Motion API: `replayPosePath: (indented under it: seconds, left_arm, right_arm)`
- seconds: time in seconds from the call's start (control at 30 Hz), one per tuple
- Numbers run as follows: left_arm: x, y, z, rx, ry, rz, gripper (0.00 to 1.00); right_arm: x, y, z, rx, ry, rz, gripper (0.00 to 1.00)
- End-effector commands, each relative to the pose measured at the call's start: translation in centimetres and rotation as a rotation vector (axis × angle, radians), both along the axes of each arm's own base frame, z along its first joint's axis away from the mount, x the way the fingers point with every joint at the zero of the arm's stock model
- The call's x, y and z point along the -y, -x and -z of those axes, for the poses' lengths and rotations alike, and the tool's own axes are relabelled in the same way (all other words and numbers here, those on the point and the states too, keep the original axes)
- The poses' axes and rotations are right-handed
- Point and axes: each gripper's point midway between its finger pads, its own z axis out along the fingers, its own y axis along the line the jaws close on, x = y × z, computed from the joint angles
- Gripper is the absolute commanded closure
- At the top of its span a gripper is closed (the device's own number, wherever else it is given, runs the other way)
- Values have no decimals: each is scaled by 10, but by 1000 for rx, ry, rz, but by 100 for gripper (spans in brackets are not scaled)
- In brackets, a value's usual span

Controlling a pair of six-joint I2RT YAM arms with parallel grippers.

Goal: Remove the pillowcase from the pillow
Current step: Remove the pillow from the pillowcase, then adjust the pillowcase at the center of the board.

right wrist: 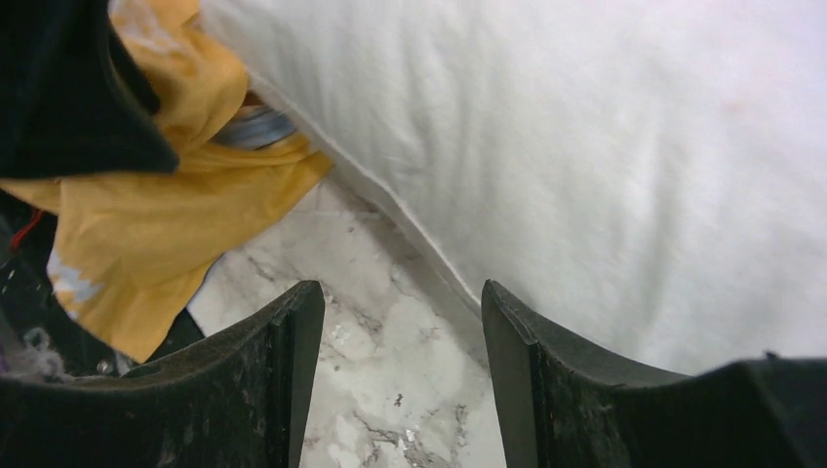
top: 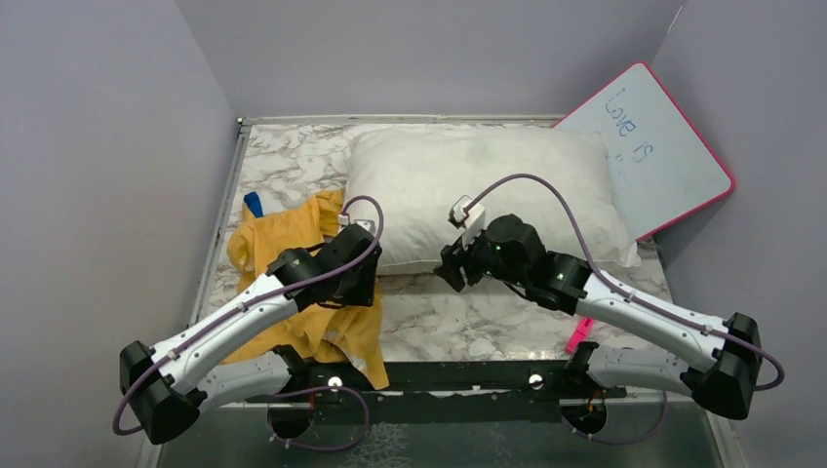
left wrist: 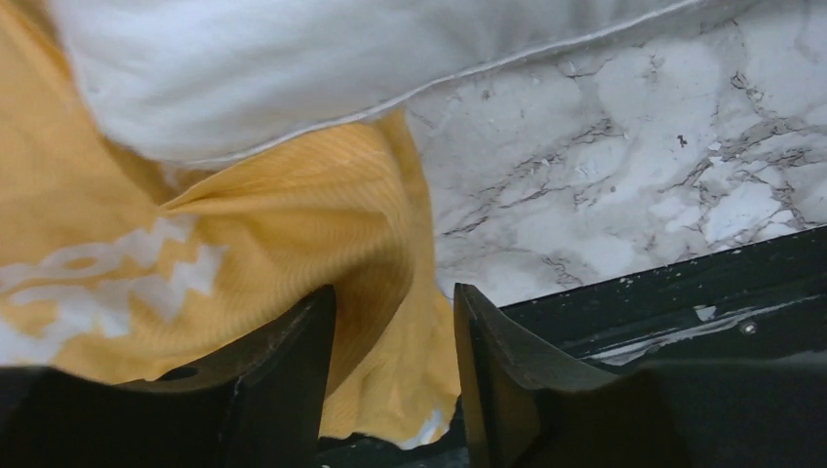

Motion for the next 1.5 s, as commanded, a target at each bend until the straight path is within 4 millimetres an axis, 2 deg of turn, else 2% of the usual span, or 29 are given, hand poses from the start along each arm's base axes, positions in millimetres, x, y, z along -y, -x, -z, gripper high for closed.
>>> replayPosePath:
  seconds: [0.0, 0.07, 0.27, 0.43, 0.6, 0.73, 0.8, 0.83, 0.93, 1.0, 1.03, 1.13, 1.23, 1.3, 1.37, 1.47]
  left_arm:
    - [36, 6, 27, -93, 118, 55, 39]
    - [36, 9, 40, -123, 111, 43, 27]
    - [22, 17, 64, -154, 68, -13, 19]
    - [6, 13, 86, -167, -82, -94, 17]
    - [-11, 22, 114, -220, -320, -137, 18]
    - [-20, 27, 129, -227, -401, -181, 25]
    - [-23, 28, 135, -227, -416, -198, 31]
    - [-24, 29, 138, -225, -419, -206, 37]
    - [-27, 29, 139, -201, -404, -233, 69]
    - [-23, 22, 126, -156, -350, -254, 95]
    - [-20, 18, 114, -122, -310, -267, 100]
    - [-18, -2, 57, 15, -199, -321, 100]
    - [-37, -22, -12, 173, -145, -397, 100]
    - [-55, -33, -49, 251, -156, -424, 100]
    - [-73, -43, -74, 299, -204, -437, 100]
    - [-103, -59, -89, 311, -341, -453, 100]
  right_arm:
    - [32, -30, -32, 107, -59, 266, 36]
    - [42, -33, -36, 130, -63, 311, 35]
    - [54, -33, -36, 134, -72, 361, 35]
    - [51, -32, -34, 111, -85, 365, 35]
    - [52, -33, -38, 114, -89, 379, 36]
    - [64, -38, -41, 129, -91, 445, 36]
    - [77, -41, -40, 127, -93, 525, 35]
    - [85, -43, -40, 126, -98, 575, 33]
    - [99, -44, -41, 138, -113, 650, 29]
    - [99, -43, -42, 141, -116, 635, 28]
    - [95, -42, -42, 137, -112, 614, 28]
    - [77, -38, -42, 136, -84, 498, 27]
    - [54, -31, -45, 169, -51, 323, 25]
    - [36, -21, -47, 224, -24, 145, 22]
    - [17, -8, -49, 279, -29, -31, 21]
    - [-5, 3, -54, 359, -41, -216, 20]
